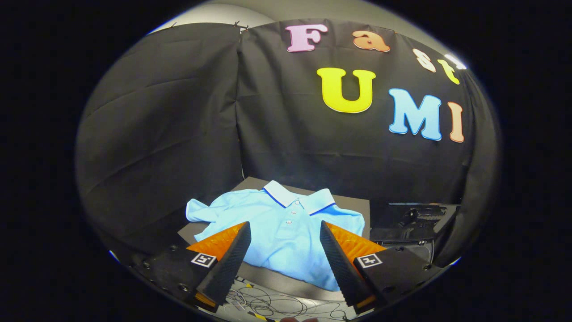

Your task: Put the clothes into the washing machine and then close the washing machine lid.

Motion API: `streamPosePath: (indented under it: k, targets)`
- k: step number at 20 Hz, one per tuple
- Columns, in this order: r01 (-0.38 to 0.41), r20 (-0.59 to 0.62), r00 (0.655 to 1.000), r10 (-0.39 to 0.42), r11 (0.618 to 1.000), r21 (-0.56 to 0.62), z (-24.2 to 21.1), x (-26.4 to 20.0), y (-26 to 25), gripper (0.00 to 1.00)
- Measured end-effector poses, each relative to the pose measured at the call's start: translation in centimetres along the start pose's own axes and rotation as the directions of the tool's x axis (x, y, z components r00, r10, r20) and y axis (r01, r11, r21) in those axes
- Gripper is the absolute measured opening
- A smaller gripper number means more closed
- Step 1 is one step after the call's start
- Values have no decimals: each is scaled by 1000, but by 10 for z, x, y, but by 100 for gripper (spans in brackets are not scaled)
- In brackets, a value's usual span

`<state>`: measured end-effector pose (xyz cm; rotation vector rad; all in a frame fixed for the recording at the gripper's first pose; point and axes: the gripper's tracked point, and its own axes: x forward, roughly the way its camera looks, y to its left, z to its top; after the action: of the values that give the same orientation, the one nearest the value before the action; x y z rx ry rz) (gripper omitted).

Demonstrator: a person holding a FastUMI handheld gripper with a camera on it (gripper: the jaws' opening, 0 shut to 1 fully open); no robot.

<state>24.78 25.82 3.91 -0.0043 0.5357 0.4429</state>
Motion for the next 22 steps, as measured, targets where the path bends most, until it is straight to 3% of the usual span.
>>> streamPosePath:
  k: [4,11,13,19,20,22]
  targets:
    - [35,-60,998,-35,999,6,-8,38,4,98]
    - [117,-125,984,-127,989,-87,-53,70,-9,98]
    - [105,-144,982,-122,987,-121,-66,73,-10,99]
    - [95,-132,986,-101,994,-51,-71,75,-7,96]
    - [74,-129,988,-80,996,-53,-70,75,-4,94]
    - [38,-131,990,-51,994,-100,-68,77,3,79]
